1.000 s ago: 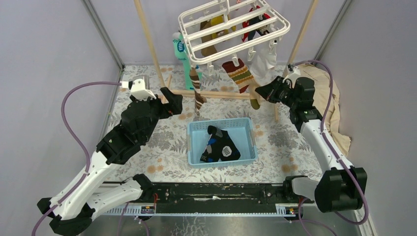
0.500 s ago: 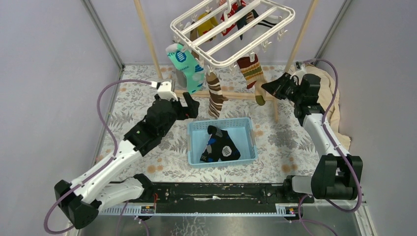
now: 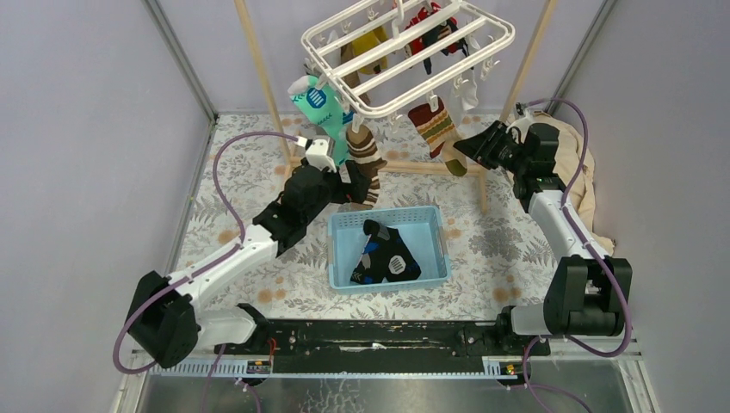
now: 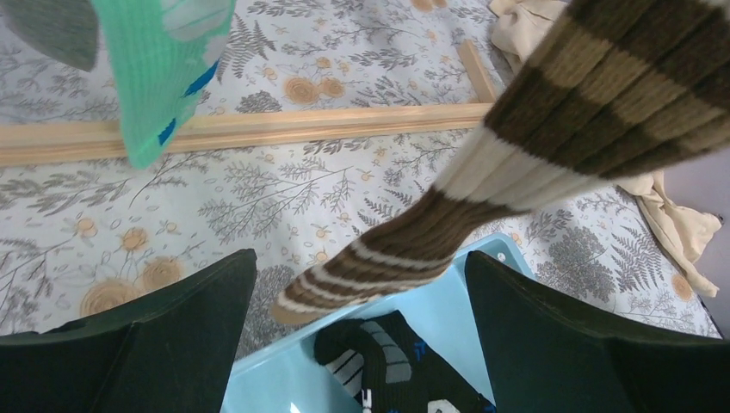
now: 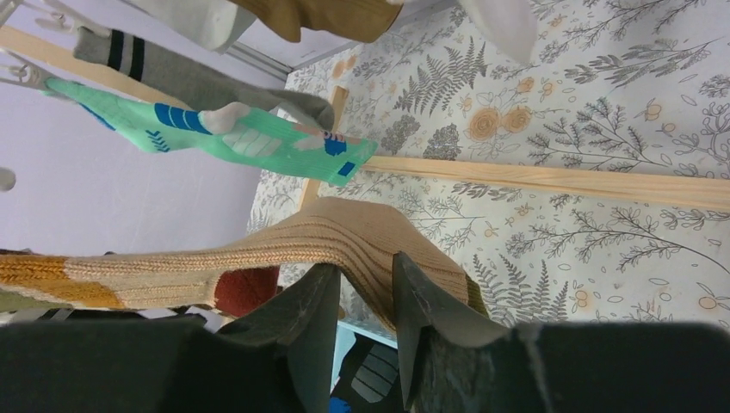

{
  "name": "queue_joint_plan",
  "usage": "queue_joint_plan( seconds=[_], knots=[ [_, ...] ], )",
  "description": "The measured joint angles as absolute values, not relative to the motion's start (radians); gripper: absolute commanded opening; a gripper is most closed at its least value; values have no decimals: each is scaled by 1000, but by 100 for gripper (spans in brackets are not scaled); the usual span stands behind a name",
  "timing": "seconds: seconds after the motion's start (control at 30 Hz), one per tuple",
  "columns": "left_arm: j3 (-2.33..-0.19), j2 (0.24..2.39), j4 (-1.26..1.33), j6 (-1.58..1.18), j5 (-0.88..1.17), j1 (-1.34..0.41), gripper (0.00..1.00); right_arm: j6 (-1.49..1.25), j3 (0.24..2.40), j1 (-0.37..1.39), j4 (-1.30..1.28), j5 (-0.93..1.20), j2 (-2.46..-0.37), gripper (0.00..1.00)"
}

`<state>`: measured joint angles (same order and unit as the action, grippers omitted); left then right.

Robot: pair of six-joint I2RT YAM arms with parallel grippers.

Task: Remove the socks clipped to the hanger
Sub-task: Remove the sock from the hanger.

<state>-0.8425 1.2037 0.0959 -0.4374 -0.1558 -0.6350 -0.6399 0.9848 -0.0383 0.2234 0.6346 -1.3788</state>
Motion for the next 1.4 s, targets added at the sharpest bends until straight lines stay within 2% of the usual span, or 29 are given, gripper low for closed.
queue_joint_plan(
  seconds=[0.17,0.2,0.23,0.33,0.37,0.4,0.47,0.67,0.8,1.03,1.4],
  knots=[
    [-826,1256,209,-419,-45,-591,99,-647,984,-38,223,653,-1374,37],
    [-820,1261,234,-419,-25,-581,96,-648,984,-38,223,657,-1371,37],
    [-814,1264,254,-419,-6,-572,86,-649,984,-38,223,659,-1368,37],
    [-799,1277,304,-425,38,-548,43,-650,984,-38,223,669,-1361,37],
    [-797,1279,312,-427,51,-543,25,-650,984,-38,223,673,-1359,37],
    [-795,1281,318,-430,64,-540,13,-650,984,-38,223,675,-1357,37],
    [-793,1281,324,-428,85,-533,0,-650,981,-38,223,676,-1352,37],
    [-787,1264,324,-427,116,-533,0,-657,963,-38,230,682,-1338,40],
    [-793,1213,273,-427,115,-533,0,-662,952,-38,227,692,-1330,54],
    [-857,1120,107,-427,93,-533,0,-652,943,-38,189,690,-1293,69],
    [-943,1054,-130,-428,65,-533,0,-607,881,-38,64,654,-1126,72]
  ],
)
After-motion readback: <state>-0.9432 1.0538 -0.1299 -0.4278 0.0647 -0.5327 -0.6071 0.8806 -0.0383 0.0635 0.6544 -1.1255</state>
